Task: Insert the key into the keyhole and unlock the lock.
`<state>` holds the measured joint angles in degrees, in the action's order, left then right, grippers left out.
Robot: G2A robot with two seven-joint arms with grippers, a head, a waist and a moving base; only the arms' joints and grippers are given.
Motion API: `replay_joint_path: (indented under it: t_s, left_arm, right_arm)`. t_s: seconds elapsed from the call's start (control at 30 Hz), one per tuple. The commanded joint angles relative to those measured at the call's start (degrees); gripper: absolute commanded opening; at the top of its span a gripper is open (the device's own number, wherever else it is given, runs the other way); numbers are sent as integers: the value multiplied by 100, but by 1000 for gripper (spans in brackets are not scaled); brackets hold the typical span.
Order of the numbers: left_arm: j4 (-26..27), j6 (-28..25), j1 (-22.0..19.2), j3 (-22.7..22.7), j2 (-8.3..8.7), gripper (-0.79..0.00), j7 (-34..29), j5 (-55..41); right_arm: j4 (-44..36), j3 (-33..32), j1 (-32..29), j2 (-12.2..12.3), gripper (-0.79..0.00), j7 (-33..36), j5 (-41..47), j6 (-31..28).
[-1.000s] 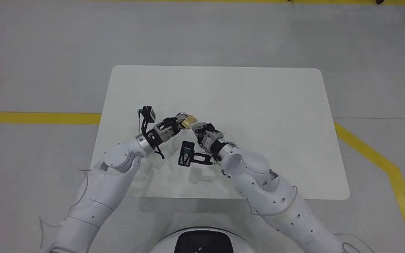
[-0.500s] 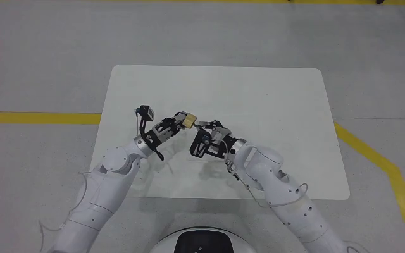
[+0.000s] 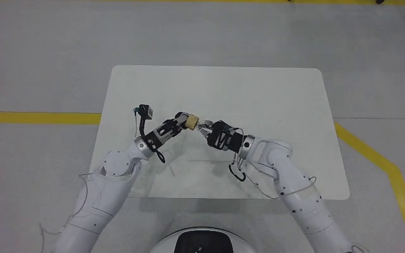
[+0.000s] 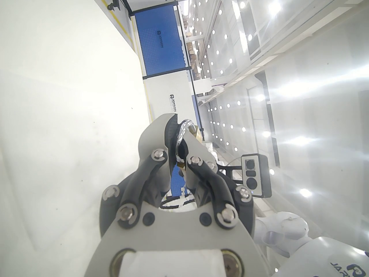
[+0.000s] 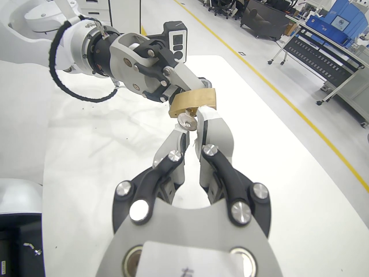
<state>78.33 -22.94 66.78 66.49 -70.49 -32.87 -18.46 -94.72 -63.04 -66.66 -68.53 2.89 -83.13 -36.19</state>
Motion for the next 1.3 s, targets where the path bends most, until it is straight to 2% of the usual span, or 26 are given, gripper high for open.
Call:
replay_joint_path:
  t_s: [0.0, 0.1, 0.13, 0.17, 0.2, 0.57, 0.63, 0.7, 0.73, 0.8, 0.87, 1.0, 1.27]
  left_arm:
    - [30, 32, 24, 1, -3, -785, 4, -13]
    - [16, 53, 18, 29, -4, -785, -53, -108]
    - [9, 51, 18, 43, -5, -785, -68, -144]
    - [2, 59, 19, 55, -6, -785, -98, -207]
    - [-13, 70, 17, 70, -6, -785, -133, -269]
    - [-155, 177, -45, 189, -3, -785, -384, -556]
    - [-170, 223, -52, 192, -7, -785, -368, -568]
    - [-187, 334, -65, 182, -12, -785, -378, -610]
    - [-210, 405, -76, 174, -15, -785, -391, -644]
    - [-255, 575, -127, 145, -22, -785, -486, -718]
    - [-304, 700, -184, 116, -28, -785, -535, -720]
    - [-350, 713, -222, 99, -40, -785, -532, -726]
    - [-358, 718, -221, 124, -48, -785, -553, -749]
  right_arm:
    - [-14, -22, 25, 10, -785, 151, -76, -2]
    - [-114, -8, 15, 19, -785, 282, -209, 44]
    - [-135, -12, 15, 26, -545, 346, -295, 49]
    - [-180, -12, 11, 31, -403, 406, -380, 80]
    - [-227, -4, 3, 37, 0, 464, -478, 80]
    - [-284, -22, -17, 45, 0, 557, -583, 148]
    - [-415, 18, -62, 48, 0, 607, -842, 334]
    - [-653, 136, -151, 48, -172, 709, -1341, 657]
    - [-776, 204, -201, 46, -348, 725, -1572, 809]
    - [-950, 337, -290, 41, -453, 755, -1974, 1061]
    - [-1046, 489, -344, 29, -520, 825, -2323, 1254]
    - [-1038, 680, -321, -7, -582, 780, -2497, 1362]
    - [-948, 798, -281, -53, -659, 717, -2607, 1507]
